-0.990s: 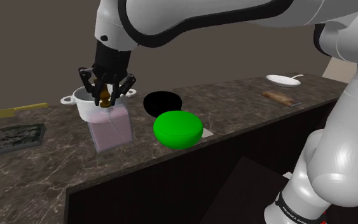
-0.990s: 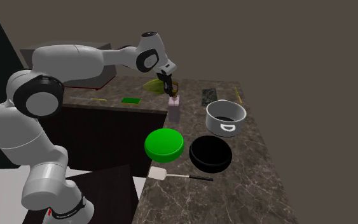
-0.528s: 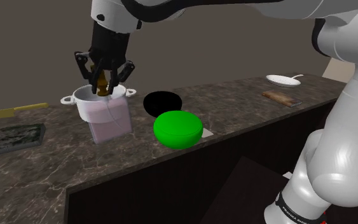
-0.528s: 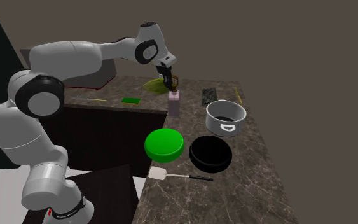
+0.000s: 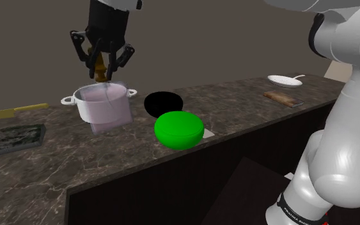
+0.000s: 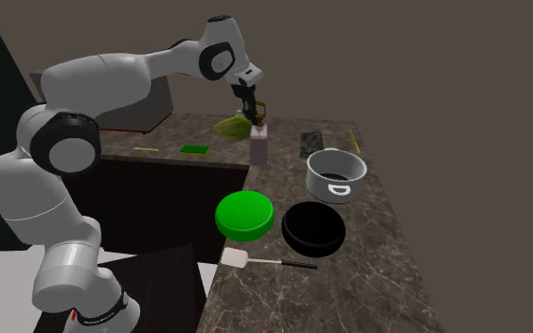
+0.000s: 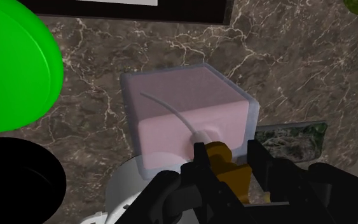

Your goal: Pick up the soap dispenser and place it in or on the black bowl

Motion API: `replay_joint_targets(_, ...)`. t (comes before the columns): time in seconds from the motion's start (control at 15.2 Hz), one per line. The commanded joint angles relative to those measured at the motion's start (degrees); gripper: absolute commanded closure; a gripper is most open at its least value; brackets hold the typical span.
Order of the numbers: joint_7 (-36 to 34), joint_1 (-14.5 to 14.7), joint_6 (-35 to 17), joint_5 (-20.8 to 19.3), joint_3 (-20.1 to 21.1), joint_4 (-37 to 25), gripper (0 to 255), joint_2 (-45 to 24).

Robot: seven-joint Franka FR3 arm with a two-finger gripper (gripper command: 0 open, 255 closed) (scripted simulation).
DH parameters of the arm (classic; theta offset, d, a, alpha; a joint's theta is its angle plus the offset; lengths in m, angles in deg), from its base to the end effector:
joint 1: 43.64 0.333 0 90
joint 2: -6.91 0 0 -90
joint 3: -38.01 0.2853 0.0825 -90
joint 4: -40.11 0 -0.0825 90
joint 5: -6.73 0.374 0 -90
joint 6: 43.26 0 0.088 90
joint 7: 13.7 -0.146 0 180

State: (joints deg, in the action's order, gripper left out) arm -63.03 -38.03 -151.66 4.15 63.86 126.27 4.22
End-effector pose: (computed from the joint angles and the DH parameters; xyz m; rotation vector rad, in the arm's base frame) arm 0.5162 0.3033 0.5987 -2.8734 0.4477 -0.4103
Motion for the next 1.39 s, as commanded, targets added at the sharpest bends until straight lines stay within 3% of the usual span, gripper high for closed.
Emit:
replay_joint_targets(0.0,-0.3,0.2,1.8,-0.4,0.2,-2.4,255,-0.7)
replay_joint_targets(0.26,-0.6,0.6,4.9,-1.1,0.4,-6.6,255,-1.9)
replay_joint_targets(0.79,11.2,-5.9,6.8,4.5,-5.0,-5.6,255,1.3)
replay_joint_targets(1.32,21.7,-11.5,10.8,7.8,-10.1,-10.2,255,-0.1)
